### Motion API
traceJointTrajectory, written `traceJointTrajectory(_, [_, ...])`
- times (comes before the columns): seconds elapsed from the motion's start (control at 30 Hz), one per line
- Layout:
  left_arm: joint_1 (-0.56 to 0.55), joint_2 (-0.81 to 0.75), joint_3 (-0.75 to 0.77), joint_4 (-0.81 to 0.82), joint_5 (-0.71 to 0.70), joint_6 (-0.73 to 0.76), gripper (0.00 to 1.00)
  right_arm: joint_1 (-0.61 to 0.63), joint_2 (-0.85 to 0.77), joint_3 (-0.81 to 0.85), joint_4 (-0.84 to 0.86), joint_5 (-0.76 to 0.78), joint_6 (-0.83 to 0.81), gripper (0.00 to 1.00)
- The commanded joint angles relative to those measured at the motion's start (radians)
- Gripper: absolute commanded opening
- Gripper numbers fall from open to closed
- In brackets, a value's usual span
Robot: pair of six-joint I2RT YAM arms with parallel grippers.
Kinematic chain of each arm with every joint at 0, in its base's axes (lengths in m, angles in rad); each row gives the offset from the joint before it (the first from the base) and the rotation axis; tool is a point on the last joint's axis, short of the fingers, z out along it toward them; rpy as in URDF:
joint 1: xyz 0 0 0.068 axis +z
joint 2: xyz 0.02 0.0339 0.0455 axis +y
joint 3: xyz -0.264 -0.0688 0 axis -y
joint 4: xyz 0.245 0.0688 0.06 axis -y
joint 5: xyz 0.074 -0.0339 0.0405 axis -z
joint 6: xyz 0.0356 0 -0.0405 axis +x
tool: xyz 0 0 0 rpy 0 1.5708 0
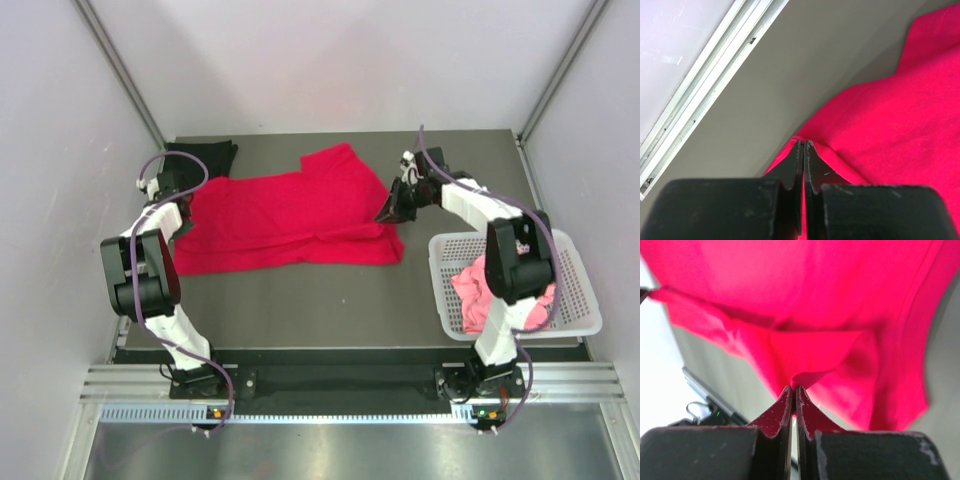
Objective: Fold and stack the t-shirts
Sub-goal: Fold the tshirt
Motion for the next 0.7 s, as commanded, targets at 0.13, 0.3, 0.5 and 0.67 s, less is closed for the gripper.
traceJointTrajectory(0.13, [0.005, -0.158, -0.068, -0.027, 0.006, 0.021, 0.0, 0.029, -0.384, -0.224, -0.015, -0.025, 0.028, 0.0])
traceJointTrajectory(0.3, [0.005, -0.315, -0.19, -0.049, -0.035, -0.022, 0.0, 0.05, -0.611, -0.434, -0.051, -0.028, 0.028, 0.0])
traceJointTrajectory(0.5, [0.006, -0.517, -0.343, -0.082, -0.081, -0.069, 0.0, 0.063, -0.838, -0.655, -0.081, -0.023, 0.037, 0.0])
traceJointTrajectory(0.67, [0.006, -0.6, -0.394, -0.159, -0.184, -0.132, 0.0, 0.072, -0.98, -0.764, -0.126, -0.036, 0.057, 0.0])
